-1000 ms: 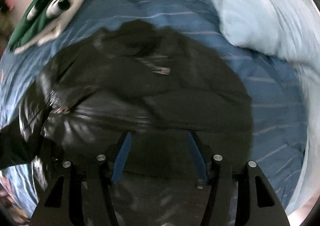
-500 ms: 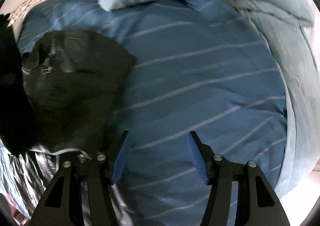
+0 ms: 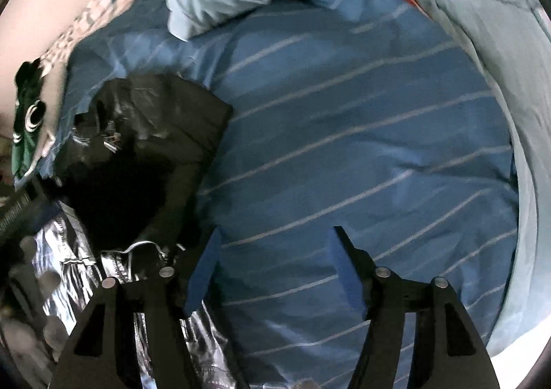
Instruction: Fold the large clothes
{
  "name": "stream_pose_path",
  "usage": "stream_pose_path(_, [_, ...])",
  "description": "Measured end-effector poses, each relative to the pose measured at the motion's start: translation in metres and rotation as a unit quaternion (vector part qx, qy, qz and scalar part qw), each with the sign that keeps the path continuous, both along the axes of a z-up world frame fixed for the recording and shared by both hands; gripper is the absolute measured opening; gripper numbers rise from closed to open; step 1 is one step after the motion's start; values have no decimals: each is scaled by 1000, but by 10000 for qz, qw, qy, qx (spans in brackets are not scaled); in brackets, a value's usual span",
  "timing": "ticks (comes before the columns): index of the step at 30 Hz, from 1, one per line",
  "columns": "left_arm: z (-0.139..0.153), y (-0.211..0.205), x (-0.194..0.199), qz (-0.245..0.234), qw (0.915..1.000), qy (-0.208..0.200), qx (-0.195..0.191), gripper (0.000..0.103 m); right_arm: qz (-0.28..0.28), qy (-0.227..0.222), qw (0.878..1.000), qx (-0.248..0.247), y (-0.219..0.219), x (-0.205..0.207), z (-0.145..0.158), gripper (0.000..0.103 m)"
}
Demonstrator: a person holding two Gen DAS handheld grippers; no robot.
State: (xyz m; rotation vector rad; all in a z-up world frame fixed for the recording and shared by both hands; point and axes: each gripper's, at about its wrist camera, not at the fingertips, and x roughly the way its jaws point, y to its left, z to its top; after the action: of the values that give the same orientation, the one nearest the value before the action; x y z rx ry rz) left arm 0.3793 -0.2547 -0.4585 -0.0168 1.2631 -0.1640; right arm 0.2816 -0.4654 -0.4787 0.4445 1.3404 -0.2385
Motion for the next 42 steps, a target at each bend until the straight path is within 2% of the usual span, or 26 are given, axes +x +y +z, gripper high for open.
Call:
stream_pose_path(4, [13,29,-11,321,9971,-346,591,95,113,-316,9960,822,7,24,3,67])
stream_pose_path(6, [14,55,-12,640,9923,-457,955,95,161,-413,9905,1299,16,43,-5,67])
stream_pose_path(8, [7,80,-9,885,9872,-463,1245,95,180,-373,9874,1530,28,62,-18,67])
stream_pose_path(12, [-29,123,0,1234,9774,-57,1718,95,442,89,9805,1911,64,98,-60,67])
stream_pose_path(14, [-44,137,3,1353,9736,120,1836,95,595,659,9822,1654,84,109,-84,66])
stream_pose_path(15, [-51,143,5,1414,9722,190,1858,95,733,678,9846,1437,91,113,-86,65])
stream_pose_path(16, [-55,147,6,1465,9707,234,1890,95,847,666,9866,1227,95,118,-86,50])
stream_pose_path(17, [-57,151,5,1490,9702,260,1896,95,985,662,9888,906,100,119,-84,28])
stream_pose_path(19, [-61,153,7,1534,9704,311,1837,95,1044,481,9903,779,103,118,-75,24])
stream_pose_path(20, [-63,153,8,1533,9705,330,1831,95,1081,327,9901,835,105,117,-69,0])
stream_pose_path(22, [-65,150,10,1483,9714,361,1821,95,1119,44,9925,491,110,115,-50,0])
stream_pose_path(27, [-65,143,13,1365,9741,358,1768,95,803,-579,9949,181,97,121,-15,0])
stream_pose_path(29, [-65,140,15,1324,9746,371,1766,96,572,-448,9939,834,76,132,-25,0])
stream_pose_path(30, [-66,140,16,1317,9746,386,1768,96,311,-329,9876,1501,65,136,-35,0])
stream_pose_path(31, [-65,139,17,1316,9745,405,1770,96,156,-164,9811,1924,56,139,-43,0])
stream_pose_path(33, [-63,138,16,1302,9750,438,1748,96,123,-9,9718,2353,49,139,-52,1])
stream_pose_path(36, [-62,137,15,1247,9749,470,1782,95,243,251,9686,2463,51,138,-62,9])
stream_pose_path(37, [-62,135,13,1199,9748,496,1812,95,213,362,9671,2508,54,133,-70,22])
stream_pose_path(38, [-63,135,12,1173,9744,513,1851,95,195,454,9649,2581,55,130,-76,45])
stream_pose_path(40, [-67,133,9,1095,9735,550,1931,95,118,791,9563,2813,60,125,-95,69])
stream_pose_path(42, [-71,132,6,1046,9726,585,1992,95,151,920,9497,2988,68,119,-111,69])
